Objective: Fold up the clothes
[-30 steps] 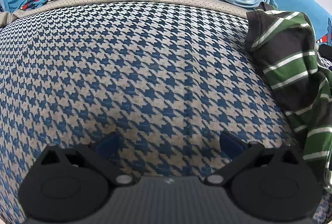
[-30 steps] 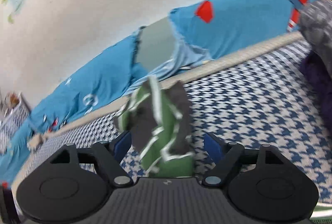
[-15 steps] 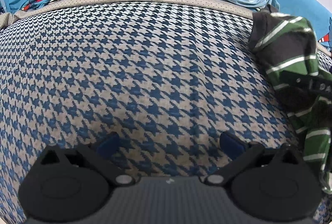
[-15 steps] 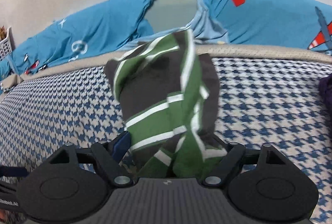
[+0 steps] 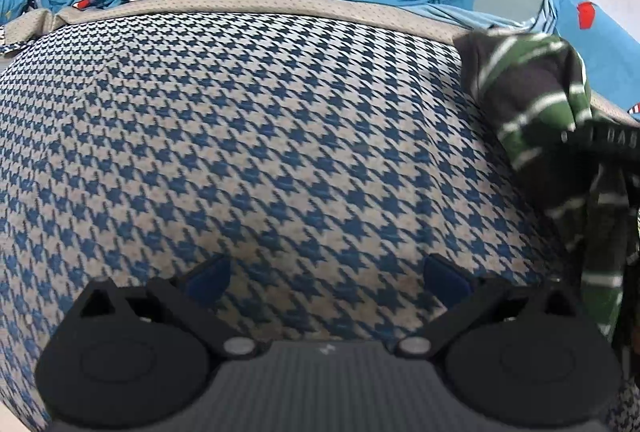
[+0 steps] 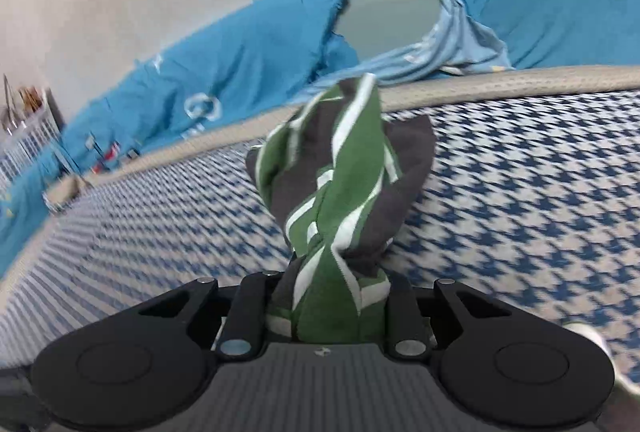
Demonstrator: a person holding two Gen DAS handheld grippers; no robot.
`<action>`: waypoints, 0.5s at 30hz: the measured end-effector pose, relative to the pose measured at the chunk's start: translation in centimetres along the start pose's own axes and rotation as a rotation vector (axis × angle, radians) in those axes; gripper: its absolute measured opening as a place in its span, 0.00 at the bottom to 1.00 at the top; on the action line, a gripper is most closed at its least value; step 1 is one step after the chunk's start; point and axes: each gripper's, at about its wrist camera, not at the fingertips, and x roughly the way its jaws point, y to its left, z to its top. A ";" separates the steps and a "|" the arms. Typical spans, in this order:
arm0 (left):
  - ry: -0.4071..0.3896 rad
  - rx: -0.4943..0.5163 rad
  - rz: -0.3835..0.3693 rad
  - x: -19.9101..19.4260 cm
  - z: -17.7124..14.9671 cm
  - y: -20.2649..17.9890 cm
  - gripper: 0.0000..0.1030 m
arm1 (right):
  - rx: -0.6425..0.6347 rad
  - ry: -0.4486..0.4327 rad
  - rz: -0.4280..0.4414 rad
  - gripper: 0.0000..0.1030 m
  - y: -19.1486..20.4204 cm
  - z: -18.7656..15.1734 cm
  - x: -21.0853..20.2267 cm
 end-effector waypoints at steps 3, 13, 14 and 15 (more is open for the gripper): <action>-0.006 -0.011 0.007 -0.4 0.3 0.7 1.00 | 0.043 -0.038 0.062 0.21 1.4 0.8 0.2; -0.022 -0.086 0.031 -1.0 1.4 2.7 1.00 | 0.093 -0.148 0.169 0.20 5.5 3.3 2.2; -0.022 -0.091 0.035 -1.0 1.5 2.8 1.00 | 0.097 -0.159 0.176 0.20 5.8 3.5 2.5; -0.022 -0.095 0.038 -1.0 1.6 2.9 1.00 | 0.102 -0.170 0.182 0.20 6.1 3.7 2.8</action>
